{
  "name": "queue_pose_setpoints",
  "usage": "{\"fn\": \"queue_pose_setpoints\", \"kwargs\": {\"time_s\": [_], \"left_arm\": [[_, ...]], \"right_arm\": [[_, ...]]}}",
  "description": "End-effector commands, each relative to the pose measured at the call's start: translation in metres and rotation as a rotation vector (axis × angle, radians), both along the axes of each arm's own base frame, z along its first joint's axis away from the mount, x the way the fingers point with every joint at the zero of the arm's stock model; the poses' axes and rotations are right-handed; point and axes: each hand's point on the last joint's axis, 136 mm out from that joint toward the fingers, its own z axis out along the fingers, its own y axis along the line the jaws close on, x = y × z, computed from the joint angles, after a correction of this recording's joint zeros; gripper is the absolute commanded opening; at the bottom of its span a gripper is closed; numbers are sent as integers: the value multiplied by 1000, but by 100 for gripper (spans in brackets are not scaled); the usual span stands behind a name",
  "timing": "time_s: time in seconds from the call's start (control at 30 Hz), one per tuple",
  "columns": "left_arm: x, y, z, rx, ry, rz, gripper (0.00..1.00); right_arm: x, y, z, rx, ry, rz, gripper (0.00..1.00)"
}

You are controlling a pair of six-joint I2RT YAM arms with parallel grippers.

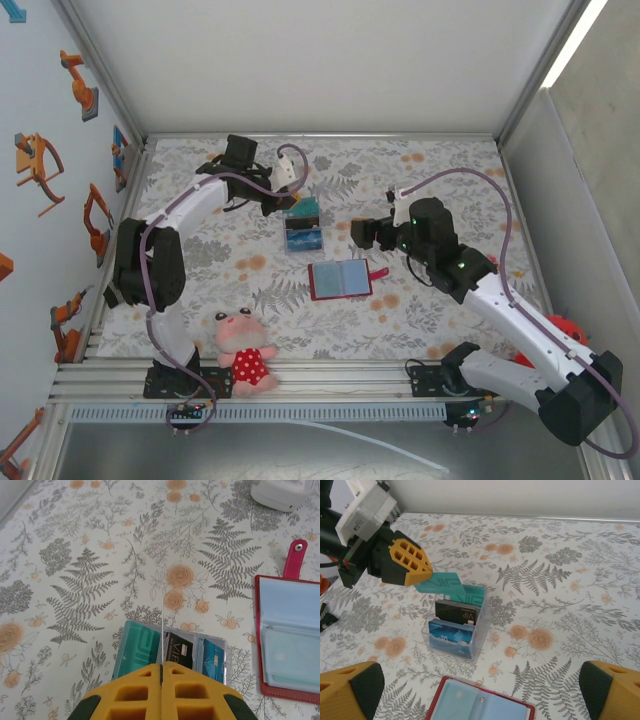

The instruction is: Take the credit cards out of the card holder

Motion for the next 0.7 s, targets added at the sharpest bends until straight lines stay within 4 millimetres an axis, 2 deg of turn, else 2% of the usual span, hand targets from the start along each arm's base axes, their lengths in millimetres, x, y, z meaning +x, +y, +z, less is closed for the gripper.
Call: {"fn": "queue_pose_setpoints", "kwargs": {"time_s": [0.0,0.23,0.6,0.67], "left_arm": [[6,-1,-5,12,-11,-35,0],[21,-1,-25,31,18,-34,0],[35,-3,-40,32,27,-29,0],[37,-3,-42,31,33,-28,3]], "right_arm": [[7,-11,14,20,-41,-79,100],[8,-15,11,23,-48,-103,100],[11,-15,10,32,-49,-119,100],[11,-15,10,31,-46,-118,100]]}}
